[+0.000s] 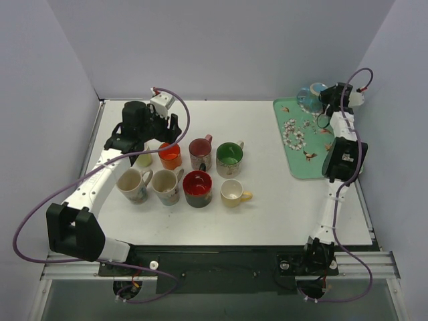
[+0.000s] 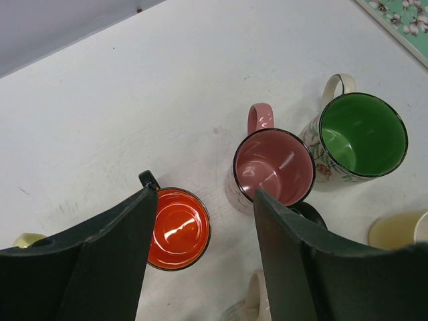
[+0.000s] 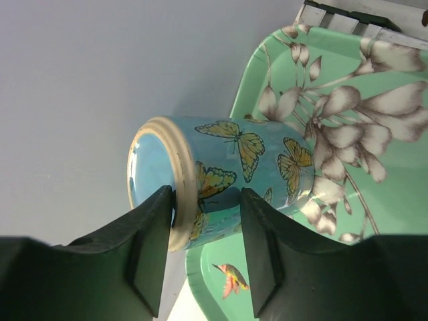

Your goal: Turn the mug right side up

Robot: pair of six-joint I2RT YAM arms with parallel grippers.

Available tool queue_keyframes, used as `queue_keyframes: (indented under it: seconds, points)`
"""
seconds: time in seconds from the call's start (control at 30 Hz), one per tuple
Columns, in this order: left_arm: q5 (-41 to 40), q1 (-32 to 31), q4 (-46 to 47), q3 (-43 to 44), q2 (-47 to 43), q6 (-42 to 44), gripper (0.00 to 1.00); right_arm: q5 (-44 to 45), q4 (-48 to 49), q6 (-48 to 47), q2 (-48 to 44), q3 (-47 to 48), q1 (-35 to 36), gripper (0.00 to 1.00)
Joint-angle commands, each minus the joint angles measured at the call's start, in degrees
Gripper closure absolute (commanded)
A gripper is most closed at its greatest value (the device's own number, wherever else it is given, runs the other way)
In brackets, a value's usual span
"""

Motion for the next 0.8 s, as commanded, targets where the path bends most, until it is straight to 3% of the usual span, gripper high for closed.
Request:
queue_keyframes:
  seconds: [0.0, 0.17, 0.47, 0.67, 0.77]
  points:
    - [1.4, 0.4, 2.6, 0.5, -1.4, -0.8, 0.31, -0.8, -1.2, -3.8, -6.8, -9.1, -0.2, 0.64]
    - [1.5, 0.3, 2.4, 0.2, -1.4, -0.5, 0.31, -0.2, -3.1, -9.1, -14.6, -17.2, -1.3, 0.71]
    - [2.0, 0.4, 3.9, -0.2, -1.3, -0.6, 0.31, -5.3, -12.0, -14.9, -22.5, -26.8, -4.4, 0.68]
    - [2.2, 0.6, 3.4, 0.3, -0.9, 0.2, 0.31, -0.7, -19.1, -25.2, -30.6, -31.6, -8.2, 0.62]
    - [2.8, 0.6, 3.8, 0.2, -0.7, 0.4, 0.31, 2.5, -25.3, -30.6, -31.5, -28.2, -8.5, 0.52]
